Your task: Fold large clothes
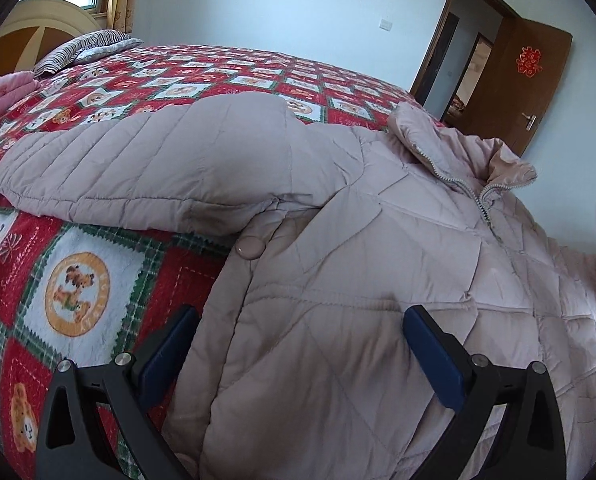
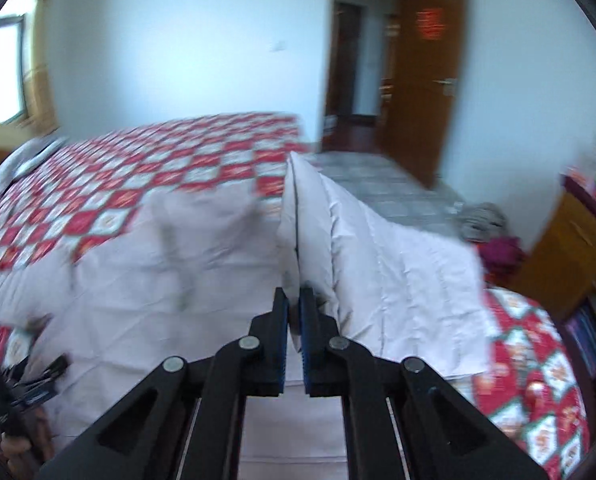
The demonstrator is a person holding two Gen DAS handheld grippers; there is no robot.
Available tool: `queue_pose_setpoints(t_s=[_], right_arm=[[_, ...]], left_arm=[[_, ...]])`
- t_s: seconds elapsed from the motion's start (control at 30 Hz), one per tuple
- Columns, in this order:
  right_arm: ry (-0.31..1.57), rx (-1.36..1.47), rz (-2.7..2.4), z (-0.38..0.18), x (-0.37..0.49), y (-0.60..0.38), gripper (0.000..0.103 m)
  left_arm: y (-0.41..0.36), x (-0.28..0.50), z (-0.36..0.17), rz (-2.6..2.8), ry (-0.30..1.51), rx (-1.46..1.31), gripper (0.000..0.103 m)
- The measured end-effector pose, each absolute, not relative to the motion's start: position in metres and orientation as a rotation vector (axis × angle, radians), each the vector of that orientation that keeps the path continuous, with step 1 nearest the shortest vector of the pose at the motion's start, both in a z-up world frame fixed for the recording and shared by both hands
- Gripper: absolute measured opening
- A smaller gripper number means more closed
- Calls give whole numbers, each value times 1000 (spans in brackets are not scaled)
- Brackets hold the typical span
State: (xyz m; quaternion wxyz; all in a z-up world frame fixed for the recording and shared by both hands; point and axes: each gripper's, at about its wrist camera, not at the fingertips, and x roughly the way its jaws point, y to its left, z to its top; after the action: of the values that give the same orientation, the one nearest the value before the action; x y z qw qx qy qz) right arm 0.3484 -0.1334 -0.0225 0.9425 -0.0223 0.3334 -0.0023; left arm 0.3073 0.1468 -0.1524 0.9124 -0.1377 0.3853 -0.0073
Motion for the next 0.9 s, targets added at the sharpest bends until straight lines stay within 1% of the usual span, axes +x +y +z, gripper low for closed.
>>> queue_pose_setpoints(t_s=[0.13,0.33,0.63,0.73,0.77,0.8,0.83,0.87,0.9], right_arm=[[742,-67,119,-57,371,-75,8],[828,-50,221,-100,401,-20,7],[848,36,375,-113,409,4,8],[853,54,408,-119,418,12,12],[861,63,401,-120,420,13,14],[880,81,406,-118,422,11,24],[895,108,422,-115,423,8,40],[891,161,454,-107,421,3,49],[862,202,473,-97,417,-6,63]], left_arm=[[152,305,-152,-28,778,-319,102],[154,307,-153,-35,773,-341,102],[158,308,-154,-47,764,-363,102],[157,309,-155,-47,763,-361,102],[157,309,-155,-47,765,-359,102],[156,310,-155,-47,767,-357,102],[156,310,-155,-45,768,-353,102],[156,310,-155,-45,768,-352,102],[156,310,-155,-45,768,-352,102]])
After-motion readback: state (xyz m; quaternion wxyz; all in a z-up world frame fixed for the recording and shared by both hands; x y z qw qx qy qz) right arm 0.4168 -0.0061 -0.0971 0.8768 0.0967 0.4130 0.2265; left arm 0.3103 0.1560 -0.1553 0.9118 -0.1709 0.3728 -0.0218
